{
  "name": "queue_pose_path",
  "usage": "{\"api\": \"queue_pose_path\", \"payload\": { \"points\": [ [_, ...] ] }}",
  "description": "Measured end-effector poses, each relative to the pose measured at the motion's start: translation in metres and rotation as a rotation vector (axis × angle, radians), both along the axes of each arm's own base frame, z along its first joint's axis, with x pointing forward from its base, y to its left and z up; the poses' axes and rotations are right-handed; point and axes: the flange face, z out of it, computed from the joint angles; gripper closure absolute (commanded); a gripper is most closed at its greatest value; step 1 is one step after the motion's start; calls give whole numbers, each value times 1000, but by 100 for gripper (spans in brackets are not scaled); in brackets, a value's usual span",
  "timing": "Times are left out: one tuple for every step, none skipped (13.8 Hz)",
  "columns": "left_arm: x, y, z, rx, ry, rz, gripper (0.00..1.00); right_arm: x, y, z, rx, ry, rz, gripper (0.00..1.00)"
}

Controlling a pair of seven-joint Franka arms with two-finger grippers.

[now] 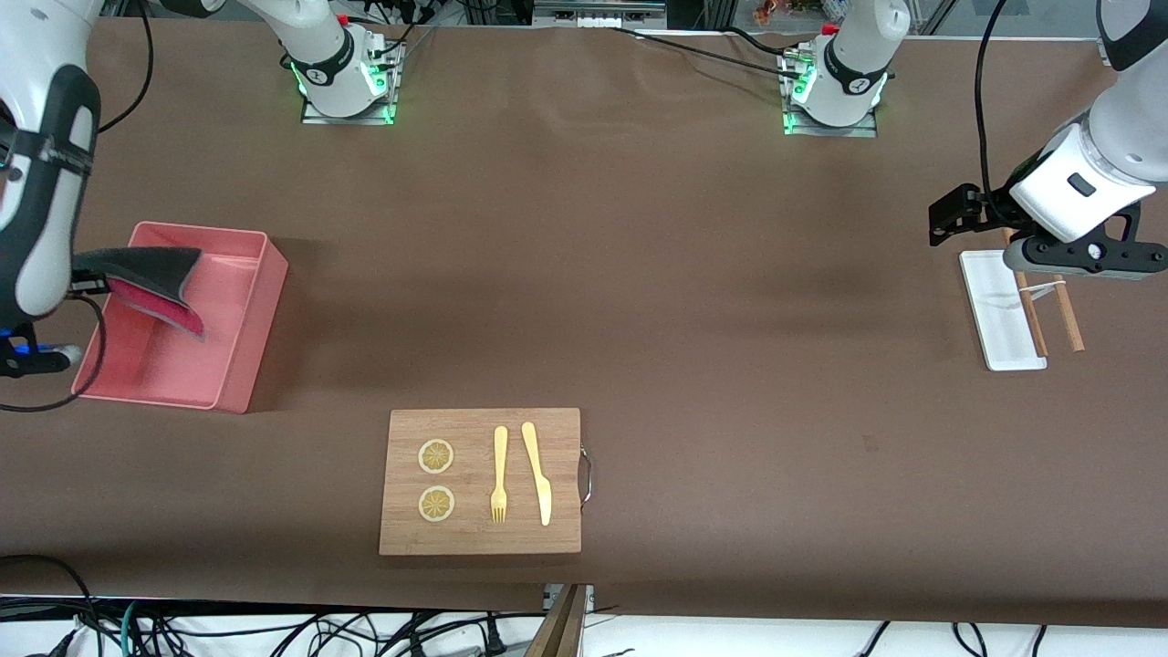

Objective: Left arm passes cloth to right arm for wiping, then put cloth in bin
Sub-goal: 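Lower the cloth into the pink bin with the right gripper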

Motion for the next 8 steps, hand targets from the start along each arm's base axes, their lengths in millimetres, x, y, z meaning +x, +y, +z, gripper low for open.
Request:
{"api": "queue_pose_path", "payload": {
  "points": [
    [0,0,0,0,0,0,0,-1,-4,-16,-4,5,-1,100],
    [0,0,0,0,0,0,0,-1,-6,-28,-5,7,1,100],
    [0,0,0,0,0,0,0,-1,-6,-38,-6,6,3,100],
    [0,0,0,0,0,0,0,0,-7,-48,-8,2,7,100],
    [0,0,0,0,0,0,0,0,-9,-57,-11,-2,10,100],
    [0,0,0,0,0,0,0,0,-11,-66,-14,-4,11,100],
    [0,0,0,0,0,0,0,-2,-13,-73,-16,-3,11,100],
    [0,0,0,0,0,0,0,-3,-14,-78,-16,0,10,100]
  ]
}}
